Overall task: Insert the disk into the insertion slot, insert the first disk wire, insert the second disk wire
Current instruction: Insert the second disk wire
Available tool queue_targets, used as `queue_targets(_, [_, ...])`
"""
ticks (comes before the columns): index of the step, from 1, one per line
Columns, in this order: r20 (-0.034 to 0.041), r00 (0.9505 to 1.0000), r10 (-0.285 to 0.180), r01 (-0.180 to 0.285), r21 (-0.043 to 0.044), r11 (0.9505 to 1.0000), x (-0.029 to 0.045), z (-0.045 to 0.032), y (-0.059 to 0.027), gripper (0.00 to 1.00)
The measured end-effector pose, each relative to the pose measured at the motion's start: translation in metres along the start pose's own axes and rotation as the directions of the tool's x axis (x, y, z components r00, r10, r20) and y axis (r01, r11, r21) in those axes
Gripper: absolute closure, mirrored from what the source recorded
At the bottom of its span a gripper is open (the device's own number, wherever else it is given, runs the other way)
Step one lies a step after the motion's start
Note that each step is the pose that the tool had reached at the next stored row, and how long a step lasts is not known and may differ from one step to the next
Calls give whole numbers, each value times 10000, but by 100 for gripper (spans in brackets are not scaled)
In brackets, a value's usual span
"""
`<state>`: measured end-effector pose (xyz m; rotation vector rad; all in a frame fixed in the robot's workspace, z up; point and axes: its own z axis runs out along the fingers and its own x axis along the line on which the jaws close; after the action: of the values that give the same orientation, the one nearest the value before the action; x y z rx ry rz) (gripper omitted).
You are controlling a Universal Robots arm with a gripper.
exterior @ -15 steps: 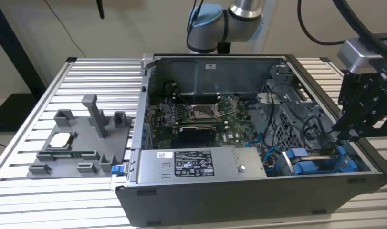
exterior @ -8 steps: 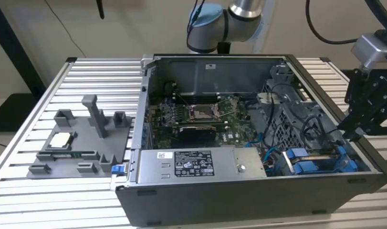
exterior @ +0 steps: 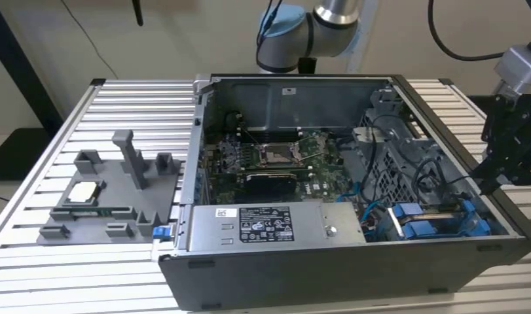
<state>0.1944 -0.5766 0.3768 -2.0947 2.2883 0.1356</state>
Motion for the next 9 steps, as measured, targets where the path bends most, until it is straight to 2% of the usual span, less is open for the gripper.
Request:
queue_targets(5, [-1,10000,56,-56,-38,10000,41,-4,-34,73])
queue_targets(9, [0,9999,128,-128,-37,9999,63,10,-40,73])
